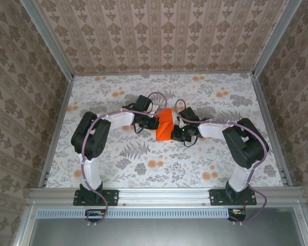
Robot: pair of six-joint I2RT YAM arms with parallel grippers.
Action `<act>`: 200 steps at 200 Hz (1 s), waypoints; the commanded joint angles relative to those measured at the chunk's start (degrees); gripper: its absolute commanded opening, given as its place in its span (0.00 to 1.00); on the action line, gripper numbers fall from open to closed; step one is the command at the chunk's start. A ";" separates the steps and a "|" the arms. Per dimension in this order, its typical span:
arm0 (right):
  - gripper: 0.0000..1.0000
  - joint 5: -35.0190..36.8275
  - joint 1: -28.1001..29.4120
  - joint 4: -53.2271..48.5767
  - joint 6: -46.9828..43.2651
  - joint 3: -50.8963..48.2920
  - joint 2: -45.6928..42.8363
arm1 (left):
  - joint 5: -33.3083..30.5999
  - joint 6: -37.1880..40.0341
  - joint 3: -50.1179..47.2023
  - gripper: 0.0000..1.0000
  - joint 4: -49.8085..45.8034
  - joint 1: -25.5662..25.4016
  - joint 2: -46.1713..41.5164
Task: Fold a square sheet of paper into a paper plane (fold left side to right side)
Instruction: Fold the triangle a second time at the center of the table.
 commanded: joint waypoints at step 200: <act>0.00 3.33 0.27 -6.81 -1.36 -1.33 2.05 | -3.09 2.26 0.94 0.00 -1.93 0.89 1.26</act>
